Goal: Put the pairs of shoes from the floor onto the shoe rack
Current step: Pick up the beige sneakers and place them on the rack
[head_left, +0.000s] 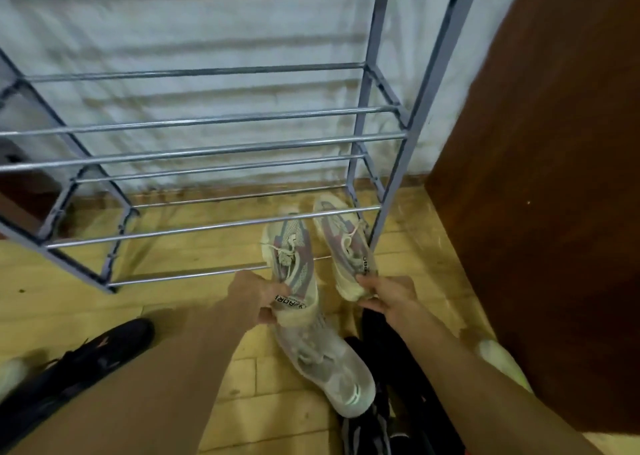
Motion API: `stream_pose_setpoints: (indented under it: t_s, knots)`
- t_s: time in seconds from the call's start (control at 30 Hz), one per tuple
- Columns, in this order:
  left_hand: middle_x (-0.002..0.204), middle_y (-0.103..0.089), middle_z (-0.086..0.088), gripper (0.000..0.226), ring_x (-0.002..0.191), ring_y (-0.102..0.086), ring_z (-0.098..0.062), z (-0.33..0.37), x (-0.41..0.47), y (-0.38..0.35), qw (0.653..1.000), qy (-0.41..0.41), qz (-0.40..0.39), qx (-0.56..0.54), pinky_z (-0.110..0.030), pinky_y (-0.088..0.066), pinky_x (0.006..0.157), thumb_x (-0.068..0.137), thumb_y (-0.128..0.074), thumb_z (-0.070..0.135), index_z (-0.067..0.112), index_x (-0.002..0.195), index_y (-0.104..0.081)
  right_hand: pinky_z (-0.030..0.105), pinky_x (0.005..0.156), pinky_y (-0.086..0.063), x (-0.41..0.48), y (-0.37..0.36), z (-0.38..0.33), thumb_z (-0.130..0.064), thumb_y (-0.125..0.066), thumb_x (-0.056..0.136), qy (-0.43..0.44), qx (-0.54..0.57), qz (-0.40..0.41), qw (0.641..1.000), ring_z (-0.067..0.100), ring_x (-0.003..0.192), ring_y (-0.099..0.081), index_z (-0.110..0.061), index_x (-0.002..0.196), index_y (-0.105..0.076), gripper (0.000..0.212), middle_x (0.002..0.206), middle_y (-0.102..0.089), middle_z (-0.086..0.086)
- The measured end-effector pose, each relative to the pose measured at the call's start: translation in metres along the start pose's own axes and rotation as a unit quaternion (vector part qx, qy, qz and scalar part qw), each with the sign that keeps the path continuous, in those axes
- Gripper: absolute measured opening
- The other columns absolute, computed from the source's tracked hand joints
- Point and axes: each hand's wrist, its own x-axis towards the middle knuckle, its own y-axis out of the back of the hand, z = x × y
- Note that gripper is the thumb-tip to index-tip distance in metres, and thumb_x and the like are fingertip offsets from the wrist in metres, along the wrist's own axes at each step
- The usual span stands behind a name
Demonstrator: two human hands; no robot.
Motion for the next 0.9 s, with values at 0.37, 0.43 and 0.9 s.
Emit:
stream_pose_setpoints:
  t_s: [0.37,0.43,0.9]
  knots:
    - [0.096,-0.068,-0.014,0.017,0.082,-0.068,-0.028,0.051,0.120,-0.032,0.997,-0.064,0.020,-0.028,-0.034,-0.059,0.060,0.075,-0.078,0.011,0.010,0.085,-0.064,0.030,0.066,-0.059,0.089,-0.062,-0.013,-0.014,-0.085,0.069,0.064,0.005,0.072,0.995,0.021,0.079,-0.067,-0.002,0.107,-0.066,0.044,0.104,-0.069,0.010]
    - [0.096,-0.068,-0.012,0.016,0.079,-0.065,-0.025,0.051,0.127,-0.036,0.997,-0.076,0.018,-0.021,-0.030,-0.056,0.056,0.079,-0.074,0.014,0.008,0.093,-0.066,0.036,0.079,-0.059,0.097,-0.061,-0.010,-0.019,-0.086,0.067,0.074,-0.027,0.081,0.994,0.024,0.086,-0.069,-0.005,0.103,-0.068,0.043,0.105,-0.070,0.010]
    - [0.118,-0.064,-0.017,0.037,0.104,-0.060,-0.030,0.030,0.054,-0.022,0.963,-0.130,-0.037,0.234,-0.029,-0.044,0.075,0.086,-0.062,0.023,0.002,0.116,-0.063,0.040,0.098,-0.050,0.027,-0.009,-0.004,-0.037,-0.072,0.081,0.084,-0.277,-0.011,0.957,0.025,0.115,-0.058,-0.012,0.140,-0.044,0.070,0.136,-0.054,0.009]
